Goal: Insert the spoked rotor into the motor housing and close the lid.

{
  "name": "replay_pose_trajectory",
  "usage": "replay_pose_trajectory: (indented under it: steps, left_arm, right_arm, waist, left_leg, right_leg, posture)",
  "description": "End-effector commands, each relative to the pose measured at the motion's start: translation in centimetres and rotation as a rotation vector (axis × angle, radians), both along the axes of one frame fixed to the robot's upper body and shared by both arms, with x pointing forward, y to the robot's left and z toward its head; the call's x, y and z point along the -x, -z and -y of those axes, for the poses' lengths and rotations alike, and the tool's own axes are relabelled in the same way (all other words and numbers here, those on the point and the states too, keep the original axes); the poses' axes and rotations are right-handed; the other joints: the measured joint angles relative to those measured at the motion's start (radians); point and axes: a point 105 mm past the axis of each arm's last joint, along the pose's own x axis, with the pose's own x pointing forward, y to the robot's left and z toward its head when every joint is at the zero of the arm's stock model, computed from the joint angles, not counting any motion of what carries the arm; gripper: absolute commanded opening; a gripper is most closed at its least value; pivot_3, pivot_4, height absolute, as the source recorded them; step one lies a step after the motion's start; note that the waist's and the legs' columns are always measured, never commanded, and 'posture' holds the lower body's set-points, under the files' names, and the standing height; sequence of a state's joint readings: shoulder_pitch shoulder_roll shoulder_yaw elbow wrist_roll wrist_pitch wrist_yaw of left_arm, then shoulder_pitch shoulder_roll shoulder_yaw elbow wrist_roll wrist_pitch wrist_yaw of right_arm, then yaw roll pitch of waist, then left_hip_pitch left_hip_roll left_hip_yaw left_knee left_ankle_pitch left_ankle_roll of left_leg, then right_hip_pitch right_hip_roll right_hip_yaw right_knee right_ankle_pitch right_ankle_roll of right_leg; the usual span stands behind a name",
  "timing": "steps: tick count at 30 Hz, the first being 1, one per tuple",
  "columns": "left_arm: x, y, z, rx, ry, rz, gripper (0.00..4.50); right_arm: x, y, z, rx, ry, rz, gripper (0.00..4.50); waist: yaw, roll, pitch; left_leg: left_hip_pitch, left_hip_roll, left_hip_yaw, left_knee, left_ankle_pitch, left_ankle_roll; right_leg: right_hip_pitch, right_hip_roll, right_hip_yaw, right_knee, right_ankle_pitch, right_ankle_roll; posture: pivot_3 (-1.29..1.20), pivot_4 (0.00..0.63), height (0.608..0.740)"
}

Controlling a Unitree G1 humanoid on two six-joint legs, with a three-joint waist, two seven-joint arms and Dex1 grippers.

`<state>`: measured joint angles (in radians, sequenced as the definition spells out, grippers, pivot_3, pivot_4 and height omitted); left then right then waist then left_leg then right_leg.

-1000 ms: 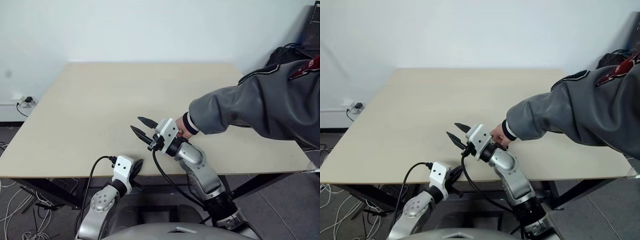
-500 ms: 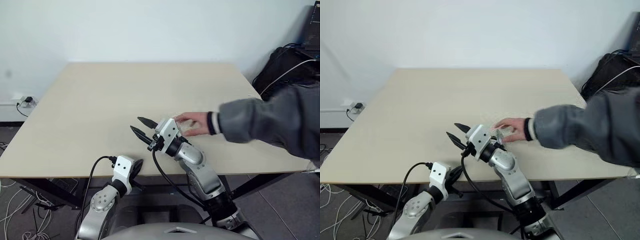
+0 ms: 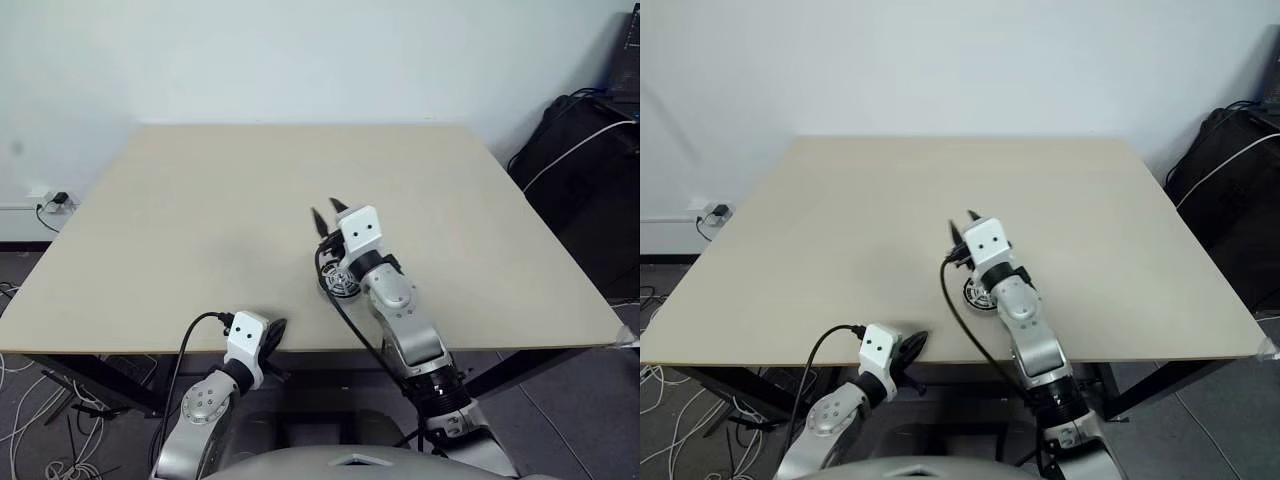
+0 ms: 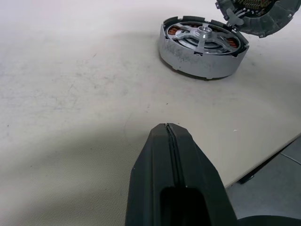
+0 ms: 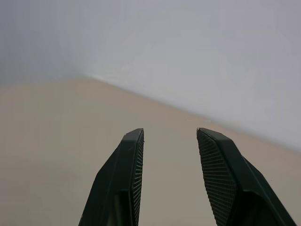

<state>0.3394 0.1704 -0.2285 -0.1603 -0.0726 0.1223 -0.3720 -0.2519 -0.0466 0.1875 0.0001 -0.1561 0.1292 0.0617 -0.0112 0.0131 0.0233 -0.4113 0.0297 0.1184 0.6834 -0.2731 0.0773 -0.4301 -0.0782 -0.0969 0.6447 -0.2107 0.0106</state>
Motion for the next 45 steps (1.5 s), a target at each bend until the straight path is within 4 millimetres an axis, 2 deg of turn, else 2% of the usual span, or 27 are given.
replay_pose_trajectory:
  steps: [1,4,8,12,16,20,26,33,45]
  left_arm:
    - [-0.4,-1.3,0.5,0.016,0.023,0.049,0.0]
    - [-0.4,-1.2,0.7,0.019,0.032,0.044,0.0]
    - [-0.3,-1.2,0.7,0.018,0.04,0.04,0.0]
    - [-0.4,-1.2,0.7,0.016,0.051,0.037,0.0]
    - [-0.3,-1.1,0.7,0.013,0.066,0.033,0.0]
    - [-0.4,-1.2,0.8,0.011,0.073,0.033,0.0]
    - [-0.4,-1.2,0.6,0.007,0.071,0.033,0.0]
    - [-0.3,-1.2,0.4,0.005,0.056,0.037,0.0]
    - [-0.4,-1.3,0.4,0.004,0.052,0.039,0.0]
  right_arm:
    - [-0.4,-0.1,2.8,0.063,0.142,0.01,1.92]
    - [0.3,0.9,4.8,0.106,0.204,-0.029,1.92]
    - [1.4,2.3,6.3,0.175,0.238,-0.098,1.92]
    - [2.7,3.7,6.9,0.252,0.217,-0.203,1.92]
    - [3.4,3.5,6.4,0.258,0.181,-0.23,1.92]
    - [3.8,3.3,5.1,0.266,0.117,-0.256,1.92]
    - [4.4,3.7,3.5,0.379,-0.011,-0.312,1.92]
    - [4.9,4.3,3.7,0.54,-0.085,-0.373,1.92]
    - [5.5,4.5,3.8,0.582,-0.149,-0.425,1.92]
  waist:
    - [-0.001,0.0,0.0]
    - [-0.003,0.001,0.0]
    - [-0.004,0.002,0.0]
    - [-0.004,0.002,0.0]
    - [-0.004,0.002,0.0]
    - [-0.004,0.002,0.0]
    - [-0.002,0.002,0.0]
    - [-0.001,0.002,0.0]
    - [-0.001,0.0,0.001]
  left_leg:
    - [0.0,0.0,0.0,0.0,0.0,0.0]
    - [0.0,0.0,0.0,-0.001,-0.001,0.002]
    - [0.001,0.0,0.0,0.0,-0.002,0.003]
    - [0.001,0.0,0.0,0.0,-0.002,0.004]
    - [0.001,0.0,-0.001,0.0,-0.002,0.004]
    - [0.001,0.0,-0.001,0.0,-0.002,0.004]
    - [0.001,0.0,-0.001,0.0,-0.002,0.005]
    - [0.001,0.0,-0.002,0.0,-0.003,0.005]
    - [0.001,0.0,-0.002,0.0,-0.003,0.005]
  right_leg:
    - [0.0,0.0,0.0,0.0,0.0,0.0]
    - [0.0,0.001,0.0,0.0,0.0,-0.001]
    - [0.0,0.001,0.0,0.001,0.0,0.0]
    - [0.001,0.001,0.0,0.001,0.0,0.0]
    - [0.001,0.001,0.0,0.0,0.0,0.0]
    - [0.001,0.001,0.0,0.0,0.0,0.0]
    - [0.001,0.0,-0.001,0.0,0.0,0.0]
    - [0.001,0.0,-0.001,0.0,0.0,0.0]
    - [0.001,0.0,-0.002,-0.001,0.0,0.0]
  posture:
    - [0.0,0.0,0.74]
    - [0.0,0.0,0.74]
    - [0.0,0.0,0.74]
    - [0.0,0.0,0.74]
    - [0.0,0.0,0.74]
    - [0.0,0.0,0.74]
    - [0.0,0.0,0.74]
    - [0.0,0.0,0.74]
    - [0.0,0.0,0.74]
